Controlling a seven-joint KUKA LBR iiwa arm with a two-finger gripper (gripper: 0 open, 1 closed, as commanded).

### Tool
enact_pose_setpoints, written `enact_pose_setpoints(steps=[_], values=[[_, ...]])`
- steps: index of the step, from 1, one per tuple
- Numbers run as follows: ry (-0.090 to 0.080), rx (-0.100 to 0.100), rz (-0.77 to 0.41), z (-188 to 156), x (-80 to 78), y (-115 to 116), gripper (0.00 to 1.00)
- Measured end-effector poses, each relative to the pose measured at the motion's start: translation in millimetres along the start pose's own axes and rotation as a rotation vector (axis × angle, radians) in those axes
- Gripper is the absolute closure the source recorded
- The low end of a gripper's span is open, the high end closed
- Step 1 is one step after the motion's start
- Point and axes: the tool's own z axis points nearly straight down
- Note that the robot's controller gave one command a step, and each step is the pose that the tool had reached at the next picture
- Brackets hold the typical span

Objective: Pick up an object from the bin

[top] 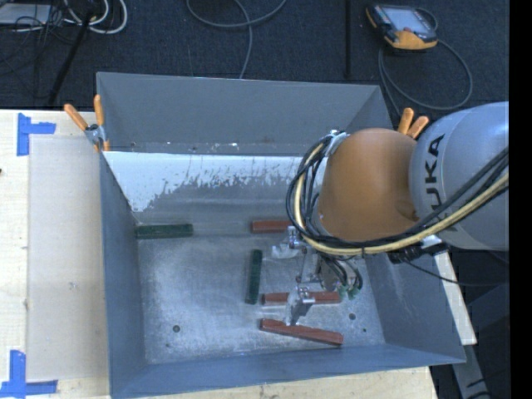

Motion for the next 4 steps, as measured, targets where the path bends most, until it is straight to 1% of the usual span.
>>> enact_pose_setpoints(steps=[1,2,3,4], values=[[-0.004,-0.001,0.088,52.1,2.9,-25.0,0.0],[0.01,-0.007,0.123,106.1,-11.1,-56.8,0.0],[-0.01,-0.002,0.303,108.0,3.5,-58.0,0.0],[-0.004,-0.002,0.168,104.5,-6.0,-55.4,0.0]])
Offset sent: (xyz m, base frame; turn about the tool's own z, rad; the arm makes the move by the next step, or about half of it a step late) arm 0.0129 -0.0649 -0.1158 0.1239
